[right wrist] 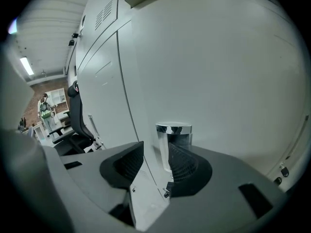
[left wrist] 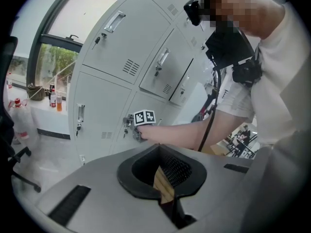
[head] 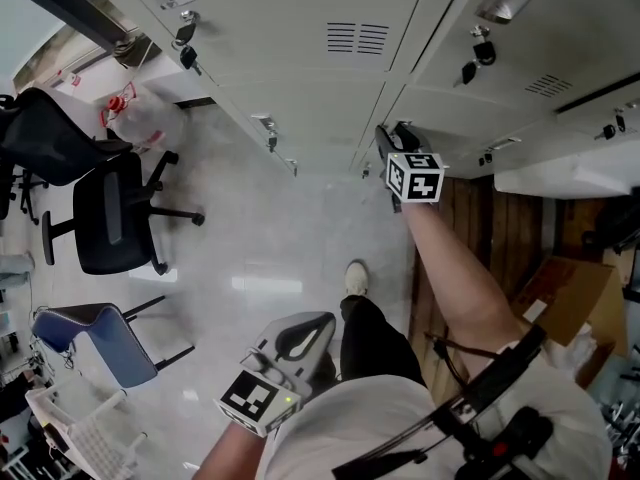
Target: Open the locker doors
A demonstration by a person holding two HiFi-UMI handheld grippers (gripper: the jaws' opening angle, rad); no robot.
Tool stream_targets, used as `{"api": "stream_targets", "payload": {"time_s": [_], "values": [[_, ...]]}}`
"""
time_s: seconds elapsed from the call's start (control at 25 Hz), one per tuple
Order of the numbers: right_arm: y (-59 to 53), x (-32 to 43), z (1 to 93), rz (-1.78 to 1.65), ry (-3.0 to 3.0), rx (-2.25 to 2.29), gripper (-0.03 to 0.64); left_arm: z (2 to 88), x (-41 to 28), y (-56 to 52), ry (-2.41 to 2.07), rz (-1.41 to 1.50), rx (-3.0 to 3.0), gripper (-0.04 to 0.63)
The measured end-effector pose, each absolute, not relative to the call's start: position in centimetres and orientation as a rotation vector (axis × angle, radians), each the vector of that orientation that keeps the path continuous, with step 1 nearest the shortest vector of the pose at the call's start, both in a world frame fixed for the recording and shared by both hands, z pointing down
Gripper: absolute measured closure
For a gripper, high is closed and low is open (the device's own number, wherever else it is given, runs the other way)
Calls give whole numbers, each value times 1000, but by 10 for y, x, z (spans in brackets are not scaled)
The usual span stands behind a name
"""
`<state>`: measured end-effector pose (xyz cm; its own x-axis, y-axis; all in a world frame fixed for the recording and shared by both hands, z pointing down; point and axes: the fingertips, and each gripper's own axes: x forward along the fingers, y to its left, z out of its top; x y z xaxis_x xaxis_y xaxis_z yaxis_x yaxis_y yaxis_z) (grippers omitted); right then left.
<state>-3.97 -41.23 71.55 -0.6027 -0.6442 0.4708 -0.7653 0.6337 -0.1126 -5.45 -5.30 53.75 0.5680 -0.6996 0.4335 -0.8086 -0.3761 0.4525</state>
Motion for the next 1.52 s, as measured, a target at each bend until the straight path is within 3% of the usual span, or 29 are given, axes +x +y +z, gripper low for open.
{"api": "stream_targets", "payload": {"time_s": [0.68,1.24,1.52], "values": [[-337,7,719,404,-2401,1223,509,531,-35,-27,-1092,220,2229,584],[-265,88,722,434,-2373,1237,514,520,7,-3,-923,281,2359,584],[-240,137,722,453,-2326,1285,554,519,26,6,-830,317,2418,584]]}}
